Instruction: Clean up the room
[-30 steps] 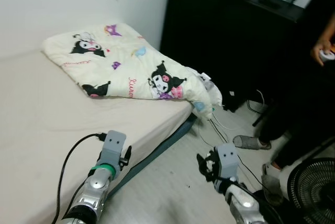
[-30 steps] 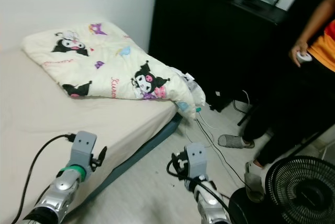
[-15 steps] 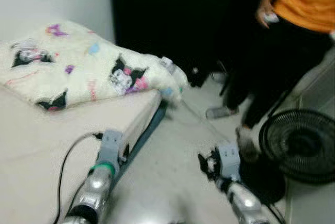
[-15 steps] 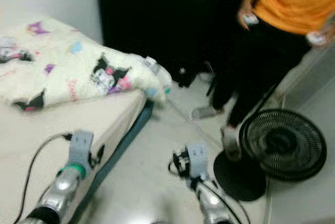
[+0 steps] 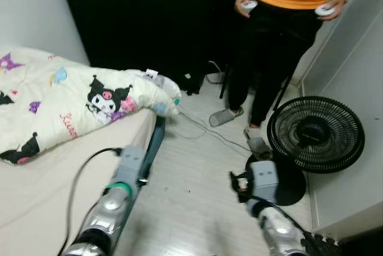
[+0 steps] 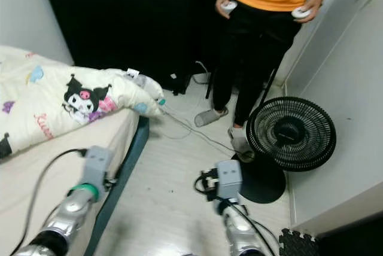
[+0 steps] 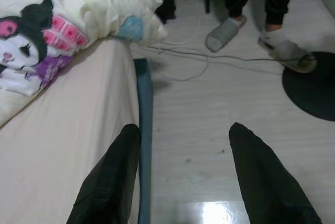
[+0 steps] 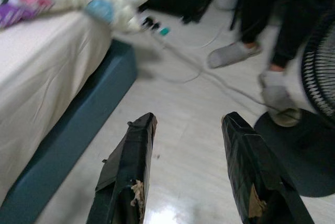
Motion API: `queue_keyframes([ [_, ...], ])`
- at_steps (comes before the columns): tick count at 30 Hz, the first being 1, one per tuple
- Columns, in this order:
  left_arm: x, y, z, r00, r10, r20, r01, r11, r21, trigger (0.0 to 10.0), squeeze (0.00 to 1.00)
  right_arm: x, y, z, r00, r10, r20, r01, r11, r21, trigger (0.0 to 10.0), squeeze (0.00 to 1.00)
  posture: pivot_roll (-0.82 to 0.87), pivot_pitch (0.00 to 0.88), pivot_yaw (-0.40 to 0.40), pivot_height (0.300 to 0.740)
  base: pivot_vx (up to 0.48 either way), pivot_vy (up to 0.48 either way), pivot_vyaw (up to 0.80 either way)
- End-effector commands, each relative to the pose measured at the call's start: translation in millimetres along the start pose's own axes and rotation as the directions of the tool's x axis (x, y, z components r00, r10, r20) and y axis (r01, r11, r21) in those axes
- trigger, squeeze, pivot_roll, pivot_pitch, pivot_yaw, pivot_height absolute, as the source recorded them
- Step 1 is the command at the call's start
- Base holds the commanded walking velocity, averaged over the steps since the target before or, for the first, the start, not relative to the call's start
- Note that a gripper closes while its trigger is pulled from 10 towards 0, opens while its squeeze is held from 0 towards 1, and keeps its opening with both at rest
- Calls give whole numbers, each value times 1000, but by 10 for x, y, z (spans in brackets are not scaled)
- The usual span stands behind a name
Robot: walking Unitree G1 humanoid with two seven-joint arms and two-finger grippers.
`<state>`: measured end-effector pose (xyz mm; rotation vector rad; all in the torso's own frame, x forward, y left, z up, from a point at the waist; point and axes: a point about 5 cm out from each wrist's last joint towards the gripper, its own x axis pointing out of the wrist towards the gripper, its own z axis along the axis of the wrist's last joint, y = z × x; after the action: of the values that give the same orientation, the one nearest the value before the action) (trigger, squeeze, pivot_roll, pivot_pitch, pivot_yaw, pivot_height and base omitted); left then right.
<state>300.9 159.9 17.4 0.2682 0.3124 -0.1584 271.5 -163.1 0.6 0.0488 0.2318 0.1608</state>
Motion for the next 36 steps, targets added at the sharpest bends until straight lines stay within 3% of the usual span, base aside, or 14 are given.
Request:
queue_keyframes([
  [1, -54, 51, -126, 999, 4, -48, -3, 1000, 8, 10000, 0, -37, 53, -86, 1000, -7, -25, 8, 999, 33, 10000, 0, 14, 18, 81, 736, 0, 0, -781],
  [16, -27, 75, -76, 999, 2, -42, -2, 1000, 10, 10000, 0, -30, 76, -87, 1000, -13, -22, 14, 998, 55, 10000, 0, 16, 21, 81, 736, 0, 0, -781],
  [32, -24, 19, -71, 999, 5, -35, -5, 1000, 16, 10000, 0, -44, 43, -78, 1000, -20, -14, 21, 1000, 16, 10000, 0, 5, 29, 67, 736, 0, 0, -771],
  [36, -20, 9, -71, 999, 8, -38, -7, 1000, 15, 10000, 0, -35, 49, -66, 1000, -12, -13, 12, 1000, 3, 10000, 0, 1, 31, 64, 736, 439, 0, 0],
])
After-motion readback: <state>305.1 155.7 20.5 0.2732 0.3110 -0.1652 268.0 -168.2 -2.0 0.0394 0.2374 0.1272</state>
